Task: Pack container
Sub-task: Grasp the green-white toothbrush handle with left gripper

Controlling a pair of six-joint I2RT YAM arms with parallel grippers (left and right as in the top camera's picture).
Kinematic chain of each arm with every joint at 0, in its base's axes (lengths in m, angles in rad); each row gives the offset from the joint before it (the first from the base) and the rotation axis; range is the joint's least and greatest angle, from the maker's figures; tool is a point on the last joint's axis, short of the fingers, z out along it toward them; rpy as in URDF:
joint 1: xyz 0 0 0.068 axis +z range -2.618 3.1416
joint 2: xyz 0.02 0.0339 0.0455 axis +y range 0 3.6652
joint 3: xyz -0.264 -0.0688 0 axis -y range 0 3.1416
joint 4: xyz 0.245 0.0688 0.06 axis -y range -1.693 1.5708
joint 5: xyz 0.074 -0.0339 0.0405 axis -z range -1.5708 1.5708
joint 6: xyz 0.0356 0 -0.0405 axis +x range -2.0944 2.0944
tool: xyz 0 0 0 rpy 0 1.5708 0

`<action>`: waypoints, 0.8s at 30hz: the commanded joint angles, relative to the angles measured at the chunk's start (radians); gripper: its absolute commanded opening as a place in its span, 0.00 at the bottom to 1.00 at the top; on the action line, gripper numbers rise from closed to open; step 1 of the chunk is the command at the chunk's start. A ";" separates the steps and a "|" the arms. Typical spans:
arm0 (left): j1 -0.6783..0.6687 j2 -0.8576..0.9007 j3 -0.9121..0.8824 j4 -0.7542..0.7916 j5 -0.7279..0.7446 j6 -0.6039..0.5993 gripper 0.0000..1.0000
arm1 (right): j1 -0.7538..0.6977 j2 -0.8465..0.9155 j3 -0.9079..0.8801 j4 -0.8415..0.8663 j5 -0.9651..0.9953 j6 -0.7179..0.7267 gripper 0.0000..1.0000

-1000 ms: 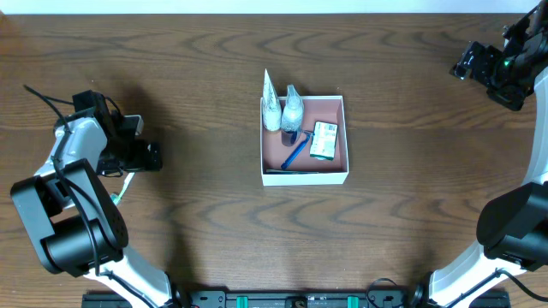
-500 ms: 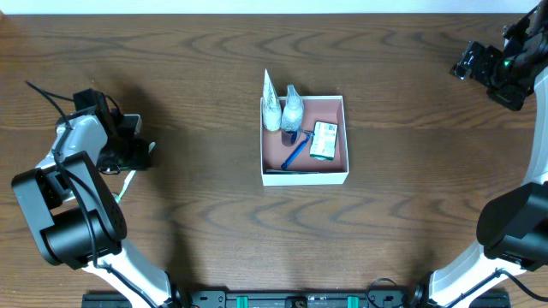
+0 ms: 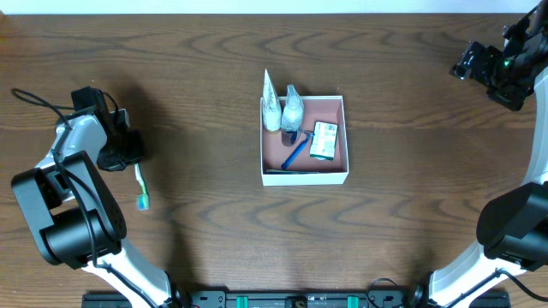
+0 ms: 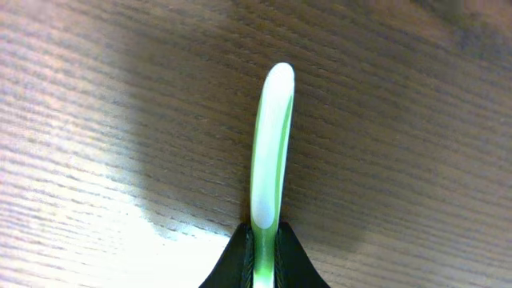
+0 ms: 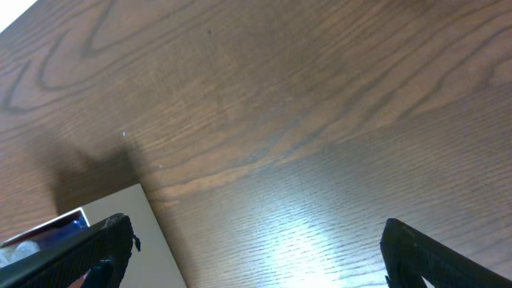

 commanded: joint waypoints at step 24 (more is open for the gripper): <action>-0.017 0.001 0.061 -0.002 0.499 -0.108 0.06 | -0.005 -0.007 0.010 -0.001 -0.001 0.012 0.99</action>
